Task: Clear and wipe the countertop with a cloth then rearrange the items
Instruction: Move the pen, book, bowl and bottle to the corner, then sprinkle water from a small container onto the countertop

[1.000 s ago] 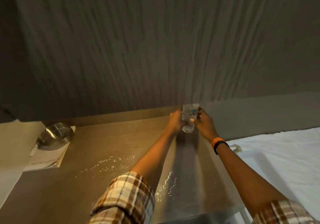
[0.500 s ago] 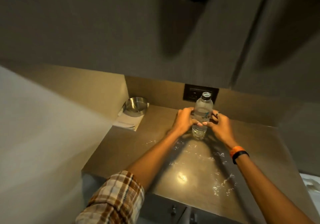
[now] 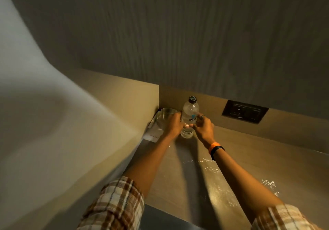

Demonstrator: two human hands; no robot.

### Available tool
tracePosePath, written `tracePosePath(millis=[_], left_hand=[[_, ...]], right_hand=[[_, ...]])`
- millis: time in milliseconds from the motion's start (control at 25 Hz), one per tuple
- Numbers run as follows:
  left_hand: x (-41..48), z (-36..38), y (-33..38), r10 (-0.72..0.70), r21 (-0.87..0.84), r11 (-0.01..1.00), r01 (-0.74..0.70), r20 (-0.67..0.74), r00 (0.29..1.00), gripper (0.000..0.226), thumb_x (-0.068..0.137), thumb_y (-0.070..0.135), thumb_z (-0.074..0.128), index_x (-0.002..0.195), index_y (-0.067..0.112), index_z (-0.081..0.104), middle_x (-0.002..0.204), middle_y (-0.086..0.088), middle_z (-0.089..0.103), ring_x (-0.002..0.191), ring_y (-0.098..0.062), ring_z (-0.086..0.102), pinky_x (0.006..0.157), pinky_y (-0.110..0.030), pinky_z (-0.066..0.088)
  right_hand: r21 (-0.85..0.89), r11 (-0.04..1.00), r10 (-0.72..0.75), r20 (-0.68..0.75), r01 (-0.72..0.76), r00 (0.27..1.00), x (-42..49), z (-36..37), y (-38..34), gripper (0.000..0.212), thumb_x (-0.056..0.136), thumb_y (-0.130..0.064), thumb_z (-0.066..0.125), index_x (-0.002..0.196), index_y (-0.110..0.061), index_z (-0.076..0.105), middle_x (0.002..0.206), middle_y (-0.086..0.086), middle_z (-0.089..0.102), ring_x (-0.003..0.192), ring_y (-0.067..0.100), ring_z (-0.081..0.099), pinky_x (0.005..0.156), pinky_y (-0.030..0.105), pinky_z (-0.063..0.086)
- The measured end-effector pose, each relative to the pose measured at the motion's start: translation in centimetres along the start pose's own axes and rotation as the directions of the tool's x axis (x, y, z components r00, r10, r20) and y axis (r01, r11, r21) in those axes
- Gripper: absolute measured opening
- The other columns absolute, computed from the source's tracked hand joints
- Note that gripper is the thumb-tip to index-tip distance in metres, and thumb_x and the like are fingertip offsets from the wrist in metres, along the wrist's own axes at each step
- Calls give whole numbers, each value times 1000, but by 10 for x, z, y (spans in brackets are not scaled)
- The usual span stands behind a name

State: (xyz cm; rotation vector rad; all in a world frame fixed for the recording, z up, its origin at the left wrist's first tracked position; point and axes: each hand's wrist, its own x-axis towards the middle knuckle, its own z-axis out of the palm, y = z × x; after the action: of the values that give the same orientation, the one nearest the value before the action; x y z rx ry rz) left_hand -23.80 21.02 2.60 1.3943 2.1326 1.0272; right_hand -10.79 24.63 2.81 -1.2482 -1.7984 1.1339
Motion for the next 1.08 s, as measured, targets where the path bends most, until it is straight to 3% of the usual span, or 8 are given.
tracePosePath(millis=[280,400,520,560,640,760,920,1080], left_hand=[[29,-1,-7,12,-1,1000,-12,-6,1000,41,84,11,76,122,2,62,122,-19,69,117,-32,64,96,-39,53],[19,7,-8,-16,-110,994,19,33,999,43,87,3,70,129,3,56,127,-20,65,122,-34,61,102,-46,51],[-21,22,-7,-49,-215,976,31,-79,996,55,92,1,62,144,13,46,141,-15,57,130,-30,55,108,-45,47],[-40,31,-5,-19,-165,986,-4,-140,990,57,93,3,61,146,14,44,145,-14,53,133,-29,52,111,-44,44],[-79,53,2,179,58,983,-171,-161,971,60,90,10,65,147,10,45,149,-14,49,138,-31,47,115,-44,39],[-115,101,31,415,202,884,-421,75,907,63,91,20,63,148,5,41,153,-18,43,144,-34,38,121,-47,30],[-146,182,97,496,232,778,-584,344,797,67,98,42,49,154,12,26,164,-13,23,154,-30,14,126,-50,15],[-198,282,178,565,195,671,-715,490,664,69,98,54,44,154,17,26,164,-12,20,154,-30,12,126,-51,16]], right_hand=[[-76,993,89,-74,-94,993,39,17,5,36,89,-2,67,124,3,59,122,24,66,121,39,59,103,54,48],[-75,992,96,-35,-98,995,37,13,11,45,91,-2,65,134,0,51,134,22,60,129,37,54,107,50,46],[-236,972,-17,-21,11,1000,9,-4,21,53,93,-7,63,142,-2,44,145,19,51,135,32,48,113,34,37],[-307,950,-65,-14,57,998,-4,-16,26,52,94,-10,62,142,-1,44,145,20,50,137,34,46,113,32,33],[-433,892,-143,7,132,990,-38,-42,39,49,96,-17,59,140,-1,46,150,23,42,142,36,37,119,35,26],[-594,795,-184,-42,124,982,-90,-94,67,51,94,-23,58,140,-3,49,157,23,30,149,35,24,124,42,19],[-702,711,-123,-180,-39,976,-152,-195,117,53,88,-22,55,139,-10,51,161,17,22,150,32,20,124,44,19],[-675,698,-15,-346,-239,938,-218,-317,179,45,97,-21,47,139,-7,50,163,16,19,151,31,16,124,46,16]])
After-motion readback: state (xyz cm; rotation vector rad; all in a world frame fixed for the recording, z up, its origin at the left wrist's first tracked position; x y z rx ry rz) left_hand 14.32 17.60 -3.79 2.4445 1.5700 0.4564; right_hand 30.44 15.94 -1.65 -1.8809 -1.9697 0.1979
